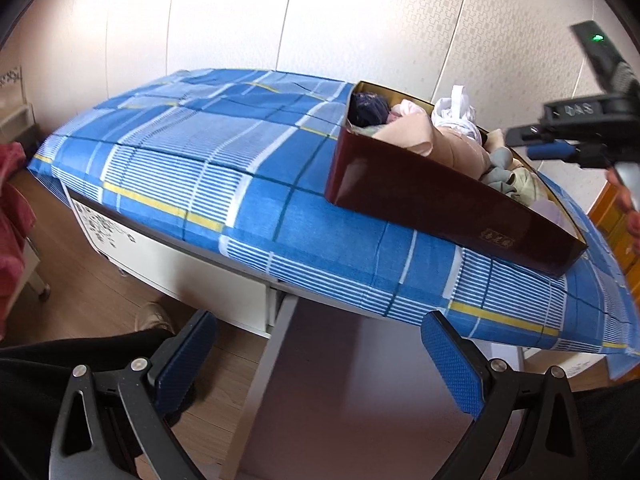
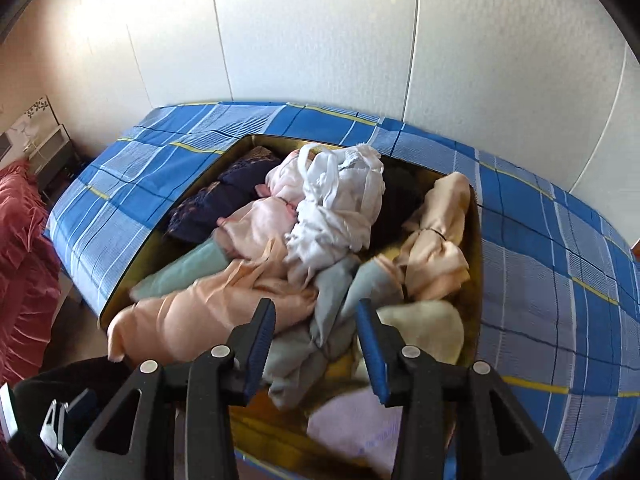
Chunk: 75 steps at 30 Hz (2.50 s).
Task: Organize soft objects
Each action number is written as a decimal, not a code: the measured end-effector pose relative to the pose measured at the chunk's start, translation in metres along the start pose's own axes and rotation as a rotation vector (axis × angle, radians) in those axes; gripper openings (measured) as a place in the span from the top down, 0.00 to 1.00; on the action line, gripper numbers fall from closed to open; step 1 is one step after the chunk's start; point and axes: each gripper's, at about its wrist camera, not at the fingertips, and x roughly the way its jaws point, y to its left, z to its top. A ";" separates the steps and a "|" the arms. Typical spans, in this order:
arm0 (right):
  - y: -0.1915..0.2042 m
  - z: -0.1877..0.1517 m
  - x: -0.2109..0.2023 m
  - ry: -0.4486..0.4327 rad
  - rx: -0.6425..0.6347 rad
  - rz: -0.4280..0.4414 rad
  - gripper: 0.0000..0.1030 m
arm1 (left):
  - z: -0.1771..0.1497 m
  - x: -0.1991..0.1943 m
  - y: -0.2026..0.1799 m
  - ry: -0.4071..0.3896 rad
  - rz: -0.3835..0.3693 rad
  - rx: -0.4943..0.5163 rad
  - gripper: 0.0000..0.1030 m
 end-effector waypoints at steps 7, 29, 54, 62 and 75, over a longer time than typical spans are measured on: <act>0.004 -0.042 -0.032 -0.044 -0.012 -0.018 0.57 | -0.001 -0.015 -0.001 -0.060 0.040 -0.023 0.00; 0.015 -0.147 -0.076 -0.057 0.087 -0.012 0.52 | -0.015 -0.038 -0.021 -0.040 0.137 0.096 0.00; 0.031 -0.216 -0.095 -0.085 0.179 -0.105 0.35 | -0.035 -0.072 -0.047 -0.007 0.138 0.206 0.00; 0.038 -0.233 -0.116 -0.146 0.181 -0.150 0.35 | -0.045 -0.093 -0.058 0.006 0.117 0.224 0.00; 0.041 -0.242 -0.121 -0.130 0.210 -0.136 0.27 | -0.053 -0.109 -0.056 0.000 0.137 0.195 0.00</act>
